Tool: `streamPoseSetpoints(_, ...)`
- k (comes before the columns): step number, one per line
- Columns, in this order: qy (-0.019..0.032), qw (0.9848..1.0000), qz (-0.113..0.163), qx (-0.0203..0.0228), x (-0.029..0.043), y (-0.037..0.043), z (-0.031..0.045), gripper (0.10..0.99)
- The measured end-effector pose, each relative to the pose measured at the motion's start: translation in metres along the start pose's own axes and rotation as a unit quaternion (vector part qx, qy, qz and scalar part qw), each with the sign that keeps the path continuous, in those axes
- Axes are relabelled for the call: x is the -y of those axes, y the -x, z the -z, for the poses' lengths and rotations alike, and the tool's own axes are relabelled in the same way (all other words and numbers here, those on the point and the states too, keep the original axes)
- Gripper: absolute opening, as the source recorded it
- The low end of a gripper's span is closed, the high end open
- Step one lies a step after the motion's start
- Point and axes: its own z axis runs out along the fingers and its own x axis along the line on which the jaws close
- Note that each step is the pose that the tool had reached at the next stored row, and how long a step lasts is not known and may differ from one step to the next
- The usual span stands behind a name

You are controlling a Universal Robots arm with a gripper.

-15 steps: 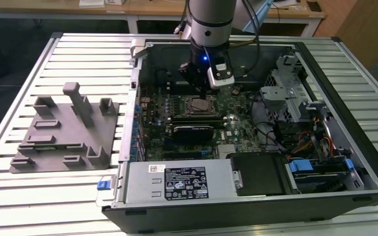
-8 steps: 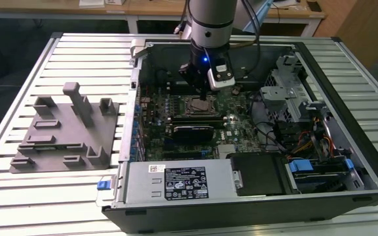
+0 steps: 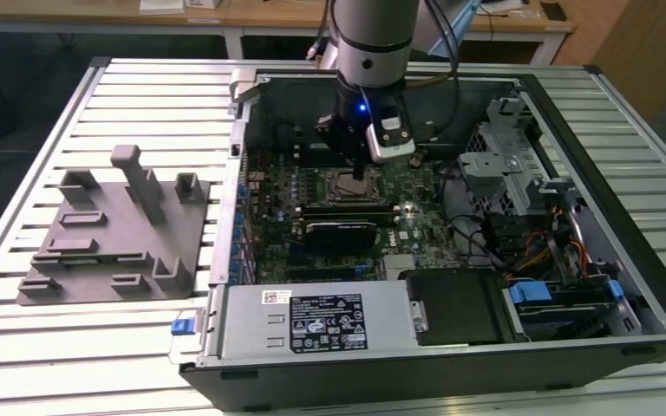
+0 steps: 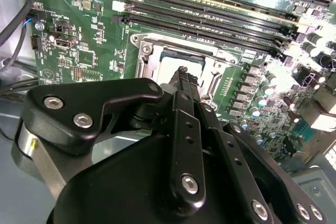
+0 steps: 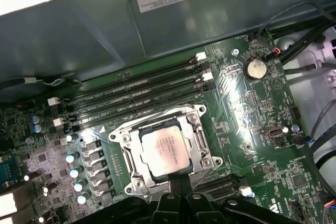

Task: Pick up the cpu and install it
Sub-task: 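Install the second cpu locking lever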

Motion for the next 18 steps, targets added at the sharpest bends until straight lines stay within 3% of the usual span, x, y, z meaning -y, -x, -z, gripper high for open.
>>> streamPoseSetpoints(18, 0.0, 1.0, 0.0, 0.0, 0.0108, 0.0037, 0.0006, 0.106)
